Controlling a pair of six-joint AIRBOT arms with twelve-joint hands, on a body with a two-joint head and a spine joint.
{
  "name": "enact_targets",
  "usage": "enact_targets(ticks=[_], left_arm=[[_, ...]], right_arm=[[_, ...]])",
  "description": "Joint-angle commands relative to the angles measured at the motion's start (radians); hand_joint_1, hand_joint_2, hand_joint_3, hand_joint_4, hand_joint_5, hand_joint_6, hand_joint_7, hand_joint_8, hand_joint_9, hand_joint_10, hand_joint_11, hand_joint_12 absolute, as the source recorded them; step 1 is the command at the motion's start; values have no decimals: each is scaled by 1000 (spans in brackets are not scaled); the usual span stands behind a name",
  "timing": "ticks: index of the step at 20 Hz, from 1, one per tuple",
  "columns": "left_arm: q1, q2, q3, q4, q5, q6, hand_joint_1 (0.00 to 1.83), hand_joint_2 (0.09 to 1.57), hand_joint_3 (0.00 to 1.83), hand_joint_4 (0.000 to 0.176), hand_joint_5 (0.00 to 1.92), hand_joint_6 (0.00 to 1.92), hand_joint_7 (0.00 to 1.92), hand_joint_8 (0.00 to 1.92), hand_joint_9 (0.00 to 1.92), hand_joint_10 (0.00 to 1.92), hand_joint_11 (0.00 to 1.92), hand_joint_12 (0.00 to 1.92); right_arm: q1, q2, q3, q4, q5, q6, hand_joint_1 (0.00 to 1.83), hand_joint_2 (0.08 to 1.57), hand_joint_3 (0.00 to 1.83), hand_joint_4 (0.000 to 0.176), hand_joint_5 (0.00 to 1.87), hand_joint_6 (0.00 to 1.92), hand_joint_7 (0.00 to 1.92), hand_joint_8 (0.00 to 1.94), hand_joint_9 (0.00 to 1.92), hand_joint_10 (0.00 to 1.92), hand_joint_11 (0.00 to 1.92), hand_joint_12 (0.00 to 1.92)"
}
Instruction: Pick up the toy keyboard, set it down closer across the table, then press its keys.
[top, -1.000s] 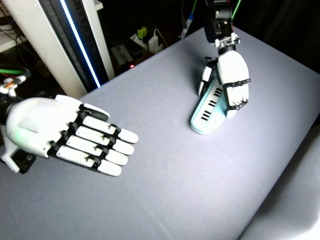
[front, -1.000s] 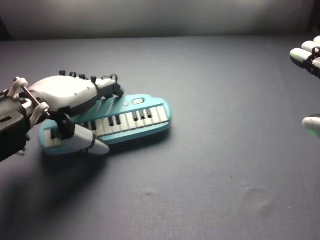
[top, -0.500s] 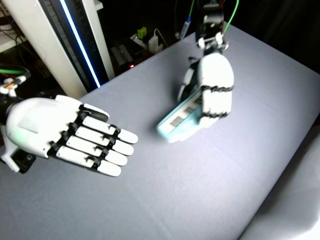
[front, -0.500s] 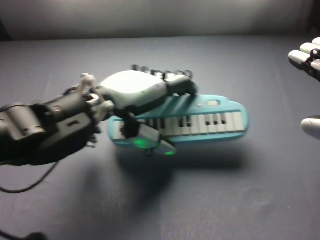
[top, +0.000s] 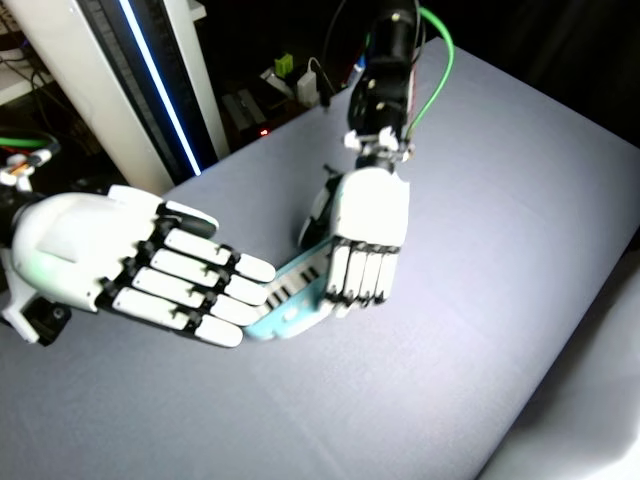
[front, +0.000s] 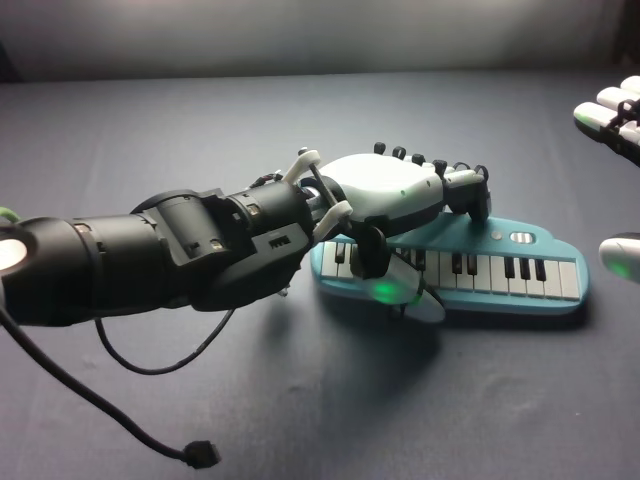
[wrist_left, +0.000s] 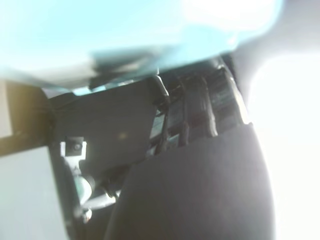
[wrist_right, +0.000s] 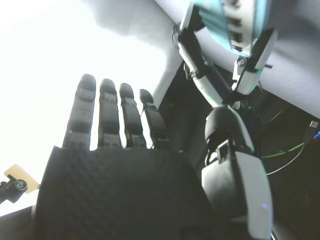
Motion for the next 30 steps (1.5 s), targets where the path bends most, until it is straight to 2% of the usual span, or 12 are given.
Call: enact_targets(ticks=[1, 3, 6, 10, 12, 14, 15, 16, 18, 24, 27, 30], left_arm=[[-17, -5, 6, -2, -89, 2, 1142, 1161, 1, 0, 265, 926, 248, 953, 220, 1233, 149, 1674], [-15, -8, 7, 6, -86, -6, 836, 1144, 0, 52, 205, 232, 219, 127, 158, 319, 5, 1224], [-16, 5, 0, 6, -102, -15, 605, 940, 0, 165, 3, 2, 4, 0, 2, 4, 0, 55], [2, 81, -58, 0, -211, -25, 470, 909, 0, 176, 0, 0, 0, 0, 0, 0, 0, 0], [28, 181, -114, -34, -286, -11, 409, 940, 0, 159, 0, 0, 0, 0, 0, 0, 0, 0], [43, 269, -153, -80, -329, 28, 240, 1269, 31, 79, 0, 0, 0, 0, 0, 0, 0, 0], [52, 304, -170, -113, -343, 64, 503, 1365, 31, 60, 69, 22, 0, 0, 0, 0, 0, 0], [73, 348, -194, -166, -374, 106, 636, 1382, 21, 68, 98, 27, 0, 0, 0, 0, 0, 0], [141, 436, -236, -286, -471, 142, 909, 1371, 3, 22, 253, 30, 0, 0, 0, 0, 0, 0], [249, 541, -313, -439, -664, 200, 985, 1393, 0, 0, 159, 2, 0, 0, 0, 0, 0, 0], [270, 571, -341, -452, -724, 204, 890, 1411, 8, 0, 135, 7, 0, 0, 0, 0, 0, 0], [276, 585, -357, -452, -763, 207, 840, 1416, 7, 0, 130, 6, 0, 0, 0, 0, 0, 0]], right_arm=[[10, 6, 0, -5, 121, 2, 0, 1284, 0, 23, 0, 0, 0, 0, 0, 0, 0, 0], [12, 7, -2, -8, 122, 3, 0, 1277, 0, 12, 0, 0, 0, 0, 0, 0, 0, 0], [12, 7, -5, -12, 122, 4, 0, 1270, 0, 23, 0, 0, 0, 0, 0, 0, 0, 0], [12, 7, -13, -24, 122, 5, 0, 1260, 0, 58, 0, 0, 0, 0, 0, 0, 0, 0], [12, 7, -17, -51, 117, 24, 0, 1259, 0, 62, 0, 0, 0, 0, 0, 0, 0, 0], [12, 4, -17, -71, 97, 32, 0, 1316, 16, 31, 0, 0, 0, 0, 0, 0, 0, 0], [14, 1, -17, -77, 85, 32, 0, 1358, 17, 9, 1, 0, 0, 0, 0, 0, 0, 0], [20, -8, -13, -89, 56, 32, 0, 1368, 17, 11, 1, 0, 0, 0, 0, 0, 0, 0], [50, -58, 15, -109, -20, 32, 7, 1380, 11, 31, 10, 2, 0, 0, 0, 0, 0, 0], [111, -193, 114, -110, -222, 12, 133, 1388, 2, 0, 54, 11, 0, 0, 0, 0, 0, 0], [128, -239, 151, -103, -294, -1, 89, 1388, 2, 40, 11, 1, 0, 0, 0, 0, 0, 0], [132, -260, 172, -94, -334, -5, 55, 1378, 0, 0, 241, 39, 0, 0, 0, 0, 0, 0]])
